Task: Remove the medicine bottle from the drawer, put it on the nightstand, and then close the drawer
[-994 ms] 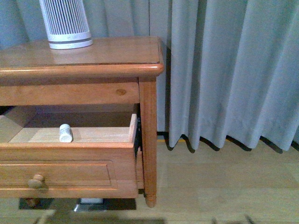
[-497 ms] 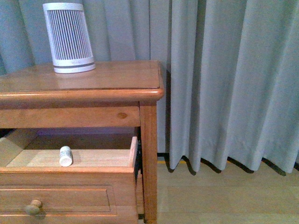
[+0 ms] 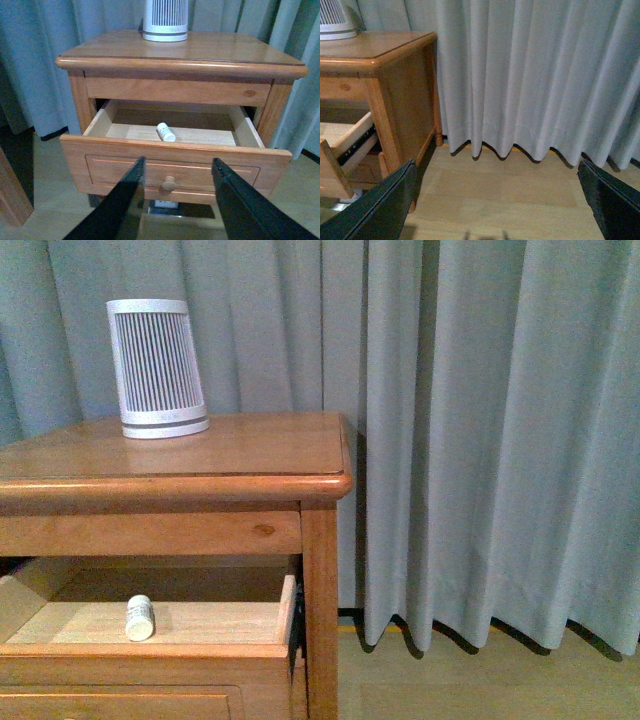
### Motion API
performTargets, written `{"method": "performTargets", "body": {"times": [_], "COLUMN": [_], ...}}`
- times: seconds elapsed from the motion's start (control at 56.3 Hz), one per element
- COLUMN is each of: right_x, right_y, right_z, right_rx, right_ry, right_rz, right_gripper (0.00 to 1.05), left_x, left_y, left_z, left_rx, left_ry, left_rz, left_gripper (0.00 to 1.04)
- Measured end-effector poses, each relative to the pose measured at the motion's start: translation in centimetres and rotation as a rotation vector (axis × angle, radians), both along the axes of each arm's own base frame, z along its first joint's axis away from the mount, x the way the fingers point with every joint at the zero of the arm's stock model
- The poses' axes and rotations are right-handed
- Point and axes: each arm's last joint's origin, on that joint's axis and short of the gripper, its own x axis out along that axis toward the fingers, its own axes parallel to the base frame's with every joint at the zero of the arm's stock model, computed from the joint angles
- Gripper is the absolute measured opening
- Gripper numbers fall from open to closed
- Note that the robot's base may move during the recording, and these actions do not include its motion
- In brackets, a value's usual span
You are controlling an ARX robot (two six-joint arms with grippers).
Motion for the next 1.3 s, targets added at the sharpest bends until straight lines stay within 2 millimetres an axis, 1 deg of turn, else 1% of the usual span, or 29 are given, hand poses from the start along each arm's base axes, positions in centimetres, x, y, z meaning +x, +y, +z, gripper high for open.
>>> {"method": "performTargets", "body": {"times": [0.071, 0.124, 0.142, 0.178, 0.195, 0.302, 0.373, 0.586, 0.604, 0.639, 0.657, 0.746, 0.764, 0.941, 0.959, 1.065, 1.083, 1.119, 1.136, 1.19, 1.296], "right_x": [0.0, 0.0, 0.0, 0.0, 0.0, 0.0, 0.0, 0.0, 0.0, 0.0, 0.0, 0.0, 0.0, 0.0, 0.0, 0.0, 0.0, 0.0, 0.0, 0.0, 0.0], "right_y": [0.0, 0.0, 0.0, 0.0, 0.0, 0.0, 0.0, 0.0, 0.0, 0.0, 0.0, 0.0, 0.0, 0.0, 0.0, 0.0, 0.0, 0.0, 0.0, 0.0, 0.0], "right_z": [0.0, 0.0, 0.0, 0.0, 0.0, 0.0, 0.0, 0.0, 0.0, 0.0, 0.0, 0.0, 0.0, 0.0, 0.0, 0.0, 0.0, 0.0, 0.0, 0.0, 0.0], "right_rx": [0.0, 0.0, 0.0, 0.0, 0.0, 0.0, 0.0, 0.0, 0.0, 0.0, 0.0, 0.0, 0.0, 0.0, 0.0, 0.0, 0.0, 0.0, 0.0, 0.0, 0.0], "right_ry": [0.0, 0.0, 0.0, 0.0, 0.0, 0.0, 0.0, 0.0, 0.0, 0.0, 0.0, 0.0, 0.0, 0.0, 0.0, 0.0, 0.0, -0.001, -0.001, 0.002, 0.001], "right_rz": [0.0, 0.0, 0.0, 0.0, 0.0, 0.0, 0.0, 0.0, 0.0, 0.0, 0.0, 0.0, -0.003, -0.005, -0.005, -0.003, -0.003, -0.004, -0.003, -0.003, -0.002], "right_gripper": [0.98, 0.98, 0.98, 0.98, 0.98, 0.98, 0.98, 0.98, 0.98, 0.98, 0.98, 0.98, 0.98, 0.98, 0.98, 0.98, 0.98, 0.98, 0.98, 0.98, 0.98], "left_x": [0.0, 0.0, 0.0, 0.0, 0.0, 0.0, 0.0, 0.0, 0.0, 0.0, 0.0, 0.0, 0.0, 0.0, 0.0, 0.0, 0.0, 0.0, 0.0, 0.0, 0.0], "left_y": [0.3, 0.6, 0.6, 0.8, 0.8, 1.5, 2.0, 2.1, 2.1, 2.1, 2.1, 2.1, 2.1, 2.1, 2.1, 2.1, 2.1, 2.1, 2.1, 2.1, 2.1], "left_z": [-0.3, -0.9, -1.0, -1.2, -1.2, -1.1, -1.2, -1.2, -1.2, -1.2, -1.2, -1.2, -1.2, -1.2, -1.2, -1.2, -1.2, -1.1, -1.1, -1.2, -1.2], "left_rx": [-0.001, -0.001, -0.001, 0.001, -0.001, 0.003, 0.003, 0.004, 0.002, 0.004, 0.004, 0.004, 0.004, 0.004, 0.004, 0.004, 0.004, 0.005, 0.005, 0.005, 0.005], "left_ry": [-0.004, -0.006, -0.005, 0.003, 0.004, -0.003, -0.003, -0.003, -0.003, -0.003, -0.003, -0.002, -0.003, -0.002, -0.002, -0.002, -0.002, -0.004, -0.004, -0.001, -0.002], "left_rz": [0.004, 0.005, 0.006, 0.006, 0.006, -0.024, 0.019, 0.016, 0.016, 0.016, 0.016, 0.013, 0.013, 0.01, 0.01, 0.01, 0.01, 0.011, 0.011, 0.01, 0.011], "left_gripper": [0.24, 0.13, 0.11, 0.04, 0.03, 0.03, 0.03, 0.03, 0.04, 0.13, 0.14, 0.32, 0.34, 0.67, 0.69, 0.9, 0.92, 0.98, 1.0, 0.97, 0.98]}}
